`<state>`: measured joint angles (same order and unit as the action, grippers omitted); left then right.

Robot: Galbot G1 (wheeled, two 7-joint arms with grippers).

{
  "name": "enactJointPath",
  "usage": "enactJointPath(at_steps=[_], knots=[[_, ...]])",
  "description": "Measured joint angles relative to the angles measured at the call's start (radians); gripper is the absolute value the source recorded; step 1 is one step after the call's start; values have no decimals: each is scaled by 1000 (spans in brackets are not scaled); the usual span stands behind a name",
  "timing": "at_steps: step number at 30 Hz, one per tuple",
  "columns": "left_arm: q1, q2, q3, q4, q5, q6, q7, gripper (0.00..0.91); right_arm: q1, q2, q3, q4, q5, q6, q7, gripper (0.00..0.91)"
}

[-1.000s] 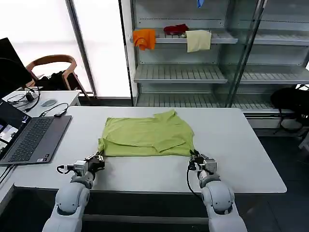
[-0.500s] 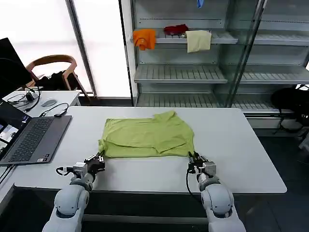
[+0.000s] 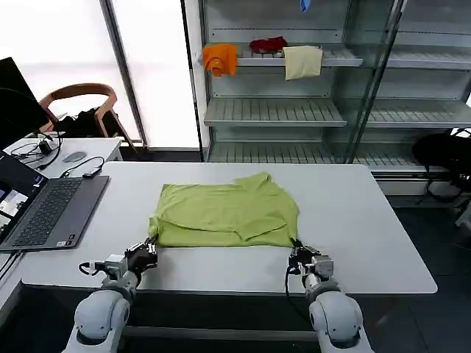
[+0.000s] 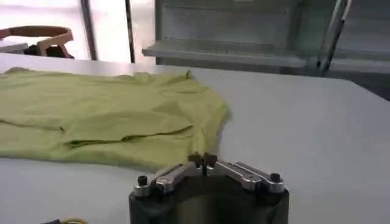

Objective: Fold and organize the clothes.

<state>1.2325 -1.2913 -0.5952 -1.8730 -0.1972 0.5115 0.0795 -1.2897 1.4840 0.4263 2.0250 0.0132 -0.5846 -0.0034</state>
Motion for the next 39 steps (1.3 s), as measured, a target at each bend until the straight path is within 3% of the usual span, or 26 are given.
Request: enactJointPath(at_steps=[7,8,9,26,32,39], knots=[[121,4,-40,-87,-27,-10,-7,10,-112,-1,-9,90,-11,2,5,0],[137,3,-43,-99,-29,-12,-9,464,-126,-1,-9,98,-11,2,5,907],[156,2,-48,-111,-30,-14,-12,907,-138,-2,-9,104,-12,2,3,907],[289,-20,-78,-227,-45,-58,-90,907,-198,7,-2,197,-14,2,-6,907],[245,-9,-102,-232,-73,-55,-90,907,-92,7,-16,176,-3,-5,0,907],[85,29,-82,-165,-123,-2,-74,907,132,26,-41,0,25,-7,5,907]])
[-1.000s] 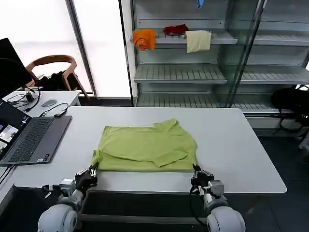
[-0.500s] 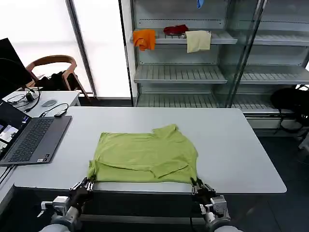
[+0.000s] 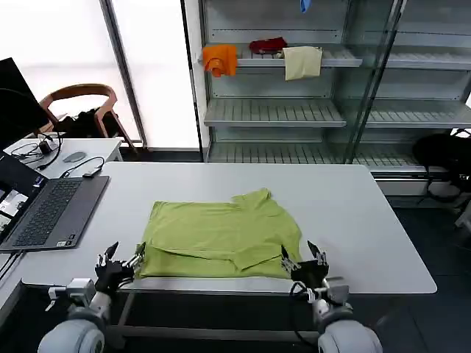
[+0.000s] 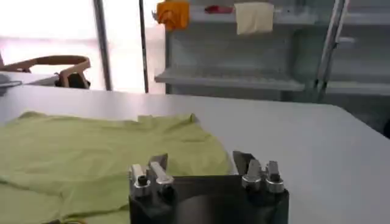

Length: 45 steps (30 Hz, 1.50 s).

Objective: Fold and organize the clothes.

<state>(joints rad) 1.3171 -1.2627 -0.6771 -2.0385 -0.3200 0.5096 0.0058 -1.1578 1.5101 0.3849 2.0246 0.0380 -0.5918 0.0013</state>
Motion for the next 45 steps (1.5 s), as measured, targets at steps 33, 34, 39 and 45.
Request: enactJointPath(at_steps=[33,34,39,45], knots=[[-614,42,258,657,62,64,100,907,613,99,2,-782,-12,12,19,907],[-617,41,260,668,63,64,102,897,618,99,1,-790,-14,12,19,907],[-632,41,261,705,68,66,110,746,631,99,1,-825,-25,12,17,524],[-635,42,262,719,67,66,119,191,635,99,-4,-850,-39,12,8,0]])
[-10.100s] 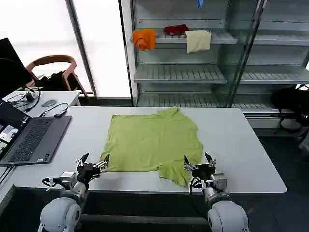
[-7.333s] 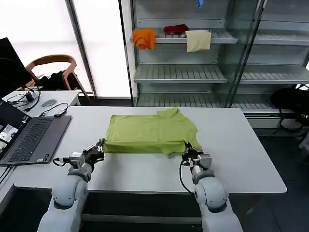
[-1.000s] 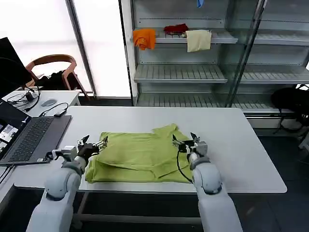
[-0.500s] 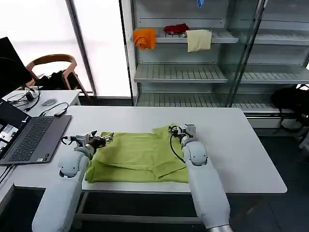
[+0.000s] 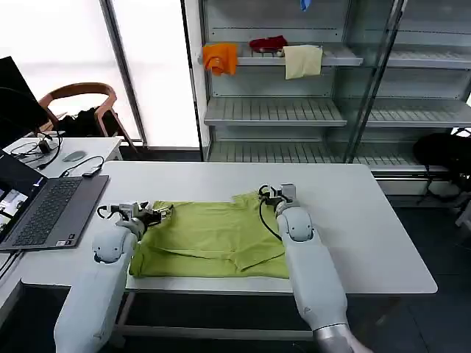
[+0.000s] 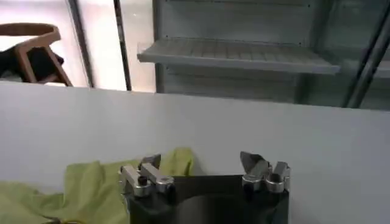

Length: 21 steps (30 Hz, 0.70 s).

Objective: Fold and organize the clothes.

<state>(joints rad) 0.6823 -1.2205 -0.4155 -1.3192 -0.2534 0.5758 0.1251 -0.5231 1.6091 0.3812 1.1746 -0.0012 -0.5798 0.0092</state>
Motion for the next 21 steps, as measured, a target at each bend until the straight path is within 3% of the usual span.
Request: enactJointPath(at_steps=[5,21], knots=[[-3,-5,1,3,-3,0,6,20,-5,0,-4,-7,-15,0,-16,0],[0,-7,0,-1,-19,2,19,0,-19,0,-5,11,-10,-2,-50,0]])
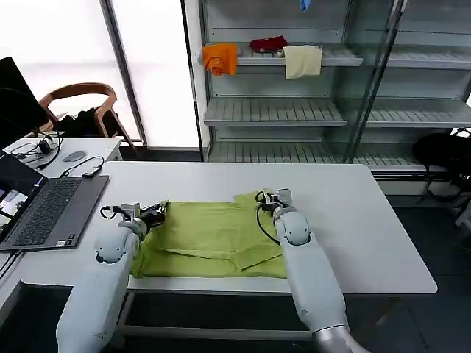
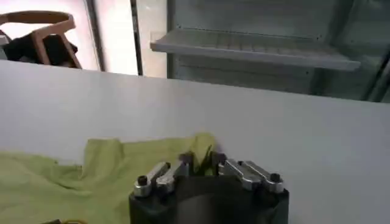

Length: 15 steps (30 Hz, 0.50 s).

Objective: Fold and organize the clothes.

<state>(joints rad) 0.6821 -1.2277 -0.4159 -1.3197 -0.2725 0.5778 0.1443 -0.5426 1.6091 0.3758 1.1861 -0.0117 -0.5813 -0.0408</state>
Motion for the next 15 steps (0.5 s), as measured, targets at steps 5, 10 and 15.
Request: enactJointPath(at_steps=[5,10,15], knots=[[1,5,-6,-12,-21,-2,0,0,-12,0,-4,35,20,0,5,0],[1,8,-18,-31,-49,-10,-9,0,-32,0,-14,96,55,-3,20,0],[16,19,-31,-58,-78,-12,-10,0,-72,0,-27,176,80,-6,34,0]])
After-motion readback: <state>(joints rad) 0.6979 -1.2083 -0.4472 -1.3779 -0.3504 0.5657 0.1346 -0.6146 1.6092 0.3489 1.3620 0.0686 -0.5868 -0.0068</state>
